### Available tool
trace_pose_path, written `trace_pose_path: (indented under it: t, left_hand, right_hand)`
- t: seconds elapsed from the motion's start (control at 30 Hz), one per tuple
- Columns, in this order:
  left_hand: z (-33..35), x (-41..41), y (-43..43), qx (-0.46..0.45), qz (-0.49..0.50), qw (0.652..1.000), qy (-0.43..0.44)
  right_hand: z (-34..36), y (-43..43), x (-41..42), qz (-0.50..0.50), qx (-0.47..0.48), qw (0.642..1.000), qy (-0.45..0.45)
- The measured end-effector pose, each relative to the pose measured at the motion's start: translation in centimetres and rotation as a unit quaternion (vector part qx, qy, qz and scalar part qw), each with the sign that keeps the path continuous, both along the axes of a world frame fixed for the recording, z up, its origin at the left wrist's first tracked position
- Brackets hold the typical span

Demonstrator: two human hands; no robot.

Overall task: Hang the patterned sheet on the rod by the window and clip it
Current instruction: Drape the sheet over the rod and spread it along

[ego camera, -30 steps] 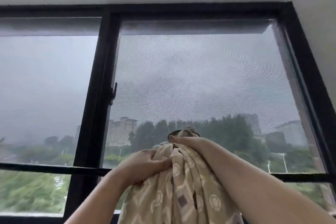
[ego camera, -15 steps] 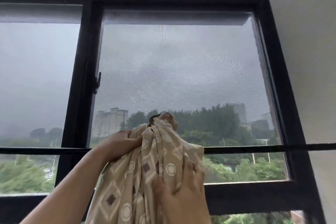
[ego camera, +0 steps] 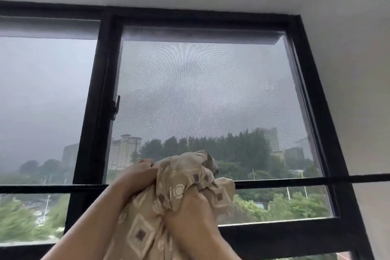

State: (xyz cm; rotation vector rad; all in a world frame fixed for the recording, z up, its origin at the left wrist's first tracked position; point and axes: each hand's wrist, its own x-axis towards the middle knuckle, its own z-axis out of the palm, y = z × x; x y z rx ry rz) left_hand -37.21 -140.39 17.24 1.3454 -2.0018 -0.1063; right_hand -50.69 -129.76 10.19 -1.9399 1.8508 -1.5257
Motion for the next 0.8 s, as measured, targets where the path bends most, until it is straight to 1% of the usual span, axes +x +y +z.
trace_pose_path:
  t: [0.07,0.1,0.13,0.17,0.2,0.23,0.27,0.3,0.4,0.47,0.5,0.57,0.6,0.63,0.67,0.7,0.73,0.77,0.8]
  left_hand:
    - [0.5,1.3,-0.5,0.024,-0.048,0.998,0.04]
    - [0.7,2.1,-0.4,0.062,-0.098,0.989,0.094]
    - [0.9,2.7,-0.4,0.114,-0.157,0.967,0.165]
    - [0.9,3.3,0.1,0.155,-0.206,0.937,0.237]
    - [0.9,4.0,0.2,0.187,-0.237,0.909,0.287]
    - [1.0,4.5,0.1,0.21,-0.248,0.892,0.315]
    - [1.0,5.0,-0.3,0.222,-0.24,0.887,0.325]
    - [1.0,5.2,-0.6,0.227,-0.228,0.891,0.32]
    - [1.1,5.2,-0.8,0.228,-0.227,0.894,0.311]
    - [0.9,4.3,-0.2,0.211,-0.246,0.903,0.281]
    - [0.7,3.8,0.3,0.204,-0.257,0.907,0.266]
    - [0.7,3.3,0.6,0.204,-0.276,0.903,0.258]
    - [0.7,3.3,0.4,0.225,-0.281,0.892,0.272]
    - [0.9,3.5,0.5,0.244,-0.284,0.882,0.287]
    - [0.8,3.6,0.4,0.252,-0.279,0.879,0.293]
    - [0.7,3.6,0.2,0.237,-0.264,0.897,0.263]
    - [0.7,3.5,0.0,0.187,-0.22,0.936,0.202]
    - [0.5,3.3,-0.1,0.121,-0.157,0.971,0.135]
    - [0.4,3.0,0.0,0.055,-0.098,0.991,0.075]
  right_hand:
    - [2.0,0.0,-0.1,0.011,-0.022,1.0,0.001]
    - [3.3,-0.1,-0.2,0.014,-0.037,0.999,-0.005]
    - [4.8,-0.3,-0.3,0.015,-0.047,0.999,-0.015]
    - [6.5,-0.3,-0.5,0.013,-0.05,0.998,-0.033]
    - [8.3,-0.9,-0.8,0.015,-0.05,0.996,-0.069]
    - [10.0,-1.8,-1.3,0.032,-0.056,0.991,-0.119]
    - [11.5,-2.9,-1.7,0.055,-0.059,0.982,-0.168]
    - [12.6,-4.3,-2.1,0.086,-0.069,0.972,-0.207]
    - [13.5,-7.9,-3.4,0.224,-0.079,0.928,-0.287]
    - [12.7,-8.2,-3.8,0.287,-0.058,0.9,-0.322]
    - [12.2,-8.1,-4.4,0.305,-0.044,0.894,-0.326]
    - [11.3,-8.5,-5.5,0.302,0.037,0.901,-0.309]
    - [10.9,-8.7,-6.0,0.288,0.094,0.912,-0.277]
    - [10.6,-8.6,-6.5,0.274,0.161,0.925,-0.209]
    - [10.3,-8.5,-7.0,0.258,0.219,0.931,-0.134]
    - [9.9,-8.4,-7.2,0.219,0.252,0.94,-0.076]
    - [9.6,-8.2,-7.2,0.154,0.255,0.954,-0.045]
    - [9.3,-8.1,-7.2,0.074,0.22,0.973,-0.016]
    - [9.1,-7.8,-7.1,-0.007,0.157,0.987,0.026]
